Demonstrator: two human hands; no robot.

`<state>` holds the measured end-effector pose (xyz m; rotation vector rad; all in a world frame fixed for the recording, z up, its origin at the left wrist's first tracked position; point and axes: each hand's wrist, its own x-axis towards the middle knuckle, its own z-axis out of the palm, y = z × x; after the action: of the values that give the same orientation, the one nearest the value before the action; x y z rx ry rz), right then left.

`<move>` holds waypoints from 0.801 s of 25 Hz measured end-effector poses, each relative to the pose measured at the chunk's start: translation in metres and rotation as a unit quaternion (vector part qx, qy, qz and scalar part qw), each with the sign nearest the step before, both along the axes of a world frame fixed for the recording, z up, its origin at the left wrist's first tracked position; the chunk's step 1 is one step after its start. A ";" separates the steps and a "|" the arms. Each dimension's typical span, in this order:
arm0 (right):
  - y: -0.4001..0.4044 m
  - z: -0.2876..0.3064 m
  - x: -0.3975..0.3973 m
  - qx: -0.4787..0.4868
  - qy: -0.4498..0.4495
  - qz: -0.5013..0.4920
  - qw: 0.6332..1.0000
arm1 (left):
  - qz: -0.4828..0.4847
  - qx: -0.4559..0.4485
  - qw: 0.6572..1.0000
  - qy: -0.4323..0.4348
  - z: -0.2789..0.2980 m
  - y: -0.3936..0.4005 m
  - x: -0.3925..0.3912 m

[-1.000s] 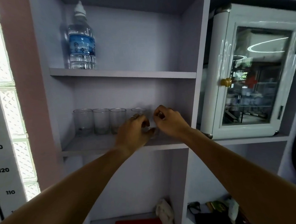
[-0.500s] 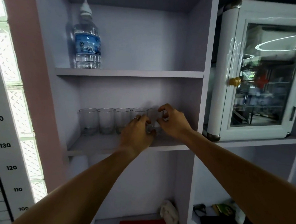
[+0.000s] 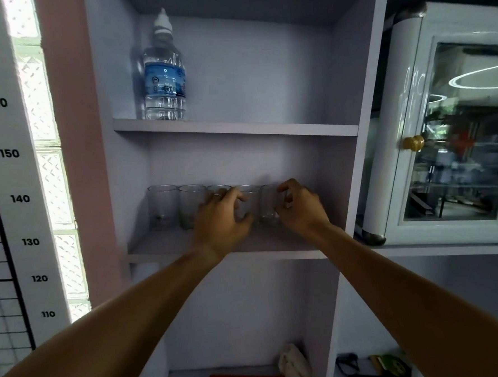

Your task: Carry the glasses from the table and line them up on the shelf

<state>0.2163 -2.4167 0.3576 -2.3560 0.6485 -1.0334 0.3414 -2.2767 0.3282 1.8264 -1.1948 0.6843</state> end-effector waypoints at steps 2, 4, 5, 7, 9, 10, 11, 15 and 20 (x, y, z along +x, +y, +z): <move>0.003 -0.002 0.002 -0.019 0.001 -0.011 1.000 | 0.067 -0.008 0.994 -0.087 0.003 0.016 0.014; 0.009 -0.008 0.007 -0.067 0.029 -0.032 0.997 | 0.122 0.016 0.984 -0.129 0.002 0.031 0.030; 0.014 -0.012 0.011 -0.094 0.052 -0.032 0.994 | 0.142 0.045 0.980 -0.133 0.000 0.038 0.038; 0.024 -0.019 0.023 -0.150 0.097 -0.024 0.984 | 0.157 0.108 0.975 -0.118 -0.003 0.046 0.048; 0.031 -0.025 0.032 -0.185 0.109 -0.023 0.976 | 0.153 0.142 0.973 -0.104 -0.004 0.046 0.051; 0.033 -0.028 0.035 -0.191 0.108 -0.024 0.975 | 0.158 0.150 0.970 -0.108 -0.005 0.046 0.051; 0.035 -0.029 0.036 -0.193 0.108 -0.027 0.975 | 0.163 0.153 0.968 -0.115 -0.006 0.045 0.051; 0.035 -0.029 0.037 -0.210 0.130 -0.046 0.968 | 0.164 0.137 0.969 -0.123 -0.009 0.044 0.054; 0.037 -0.026 0.037 -0.212 0.162 -0.048 0.963 | 0.164 0.146 0.969 -0.112 -0.010 0.043 0.054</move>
<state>0.2531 -2.3796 0.3320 -2.9352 0.7221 -0.9010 0.3958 -2.2337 0.3183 2.2732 -1.1974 0.9612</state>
